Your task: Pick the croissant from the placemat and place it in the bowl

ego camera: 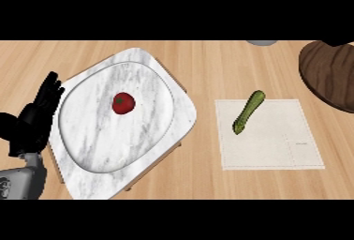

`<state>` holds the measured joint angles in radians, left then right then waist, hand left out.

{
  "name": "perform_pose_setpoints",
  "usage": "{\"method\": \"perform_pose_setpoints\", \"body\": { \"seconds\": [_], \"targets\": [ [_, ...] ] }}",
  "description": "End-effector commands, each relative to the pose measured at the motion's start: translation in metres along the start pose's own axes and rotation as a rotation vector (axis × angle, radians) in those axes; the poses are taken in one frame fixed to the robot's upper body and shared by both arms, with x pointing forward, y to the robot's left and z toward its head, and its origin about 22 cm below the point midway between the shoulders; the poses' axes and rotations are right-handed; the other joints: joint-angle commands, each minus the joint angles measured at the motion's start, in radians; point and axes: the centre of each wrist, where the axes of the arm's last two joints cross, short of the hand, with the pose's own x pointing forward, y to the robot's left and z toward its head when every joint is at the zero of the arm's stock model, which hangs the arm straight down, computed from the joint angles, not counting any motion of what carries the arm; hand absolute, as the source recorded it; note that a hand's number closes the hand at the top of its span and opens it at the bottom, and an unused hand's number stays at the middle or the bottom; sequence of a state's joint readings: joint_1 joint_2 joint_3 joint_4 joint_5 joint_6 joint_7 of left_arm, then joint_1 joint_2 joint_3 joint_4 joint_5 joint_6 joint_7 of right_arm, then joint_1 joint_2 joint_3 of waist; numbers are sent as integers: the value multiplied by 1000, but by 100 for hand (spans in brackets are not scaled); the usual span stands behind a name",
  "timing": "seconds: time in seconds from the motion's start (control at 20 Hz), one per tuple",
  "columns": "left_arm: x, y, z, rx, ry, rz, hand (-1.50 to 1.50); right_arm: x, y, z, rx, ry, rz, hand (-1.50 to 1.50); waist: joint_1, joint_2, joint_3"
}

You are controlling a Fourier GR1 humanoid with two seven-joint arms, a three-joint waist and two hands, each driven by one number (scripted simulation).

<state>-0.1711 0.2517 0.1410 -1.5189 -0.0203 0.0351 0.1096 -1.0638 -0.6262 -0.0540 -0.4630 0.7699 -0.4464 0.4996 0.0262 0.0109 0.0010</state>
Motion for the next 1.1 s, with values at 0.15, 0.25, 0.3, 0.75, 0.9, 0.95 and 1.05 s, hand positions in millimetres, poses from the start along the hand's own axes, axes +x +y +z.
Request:
{"method": "perform_pose_setpoints", "body": {
  "seconds": [0.15, 0.25, 0.3, 0.75, 0.9, 0.95, 1.05],
  "targets": [
    [12, -19, 0, -27, -6, -6, 0, -67, -4, -23, -13, 33, -8, 150, 20, 8, 2],
    [15, -9, 4, -27, -11, 14, 0, -89, -7, -26, -21, 41, -27, 150, 29, 10, 3],
    [13, -20, -2, -14, -28, -9, 0, -77, -8, -27, -30, 39, -14, 150, 28, 12, 2],
    [14, -13, -12, -9, -27, 29, 0, -152, 3, -21, 223, 280, 51, -150, 26, 18, 4],
    [14, -18, -6, -20, -53, 4, 0, -168, -3, -22, 282, 199, 33, -150, 30, 18, 6],
    [15, -14, -12, -37, -27, 1, 0, -165, 4, -18, 288, 184, -2, -150, 30, 20, 6],
    [15, -1, -7, -20, -45, -2, 0, -159, -3, -24, 247, 175, -141, -150, 33, 16, 7]
  ]
}}
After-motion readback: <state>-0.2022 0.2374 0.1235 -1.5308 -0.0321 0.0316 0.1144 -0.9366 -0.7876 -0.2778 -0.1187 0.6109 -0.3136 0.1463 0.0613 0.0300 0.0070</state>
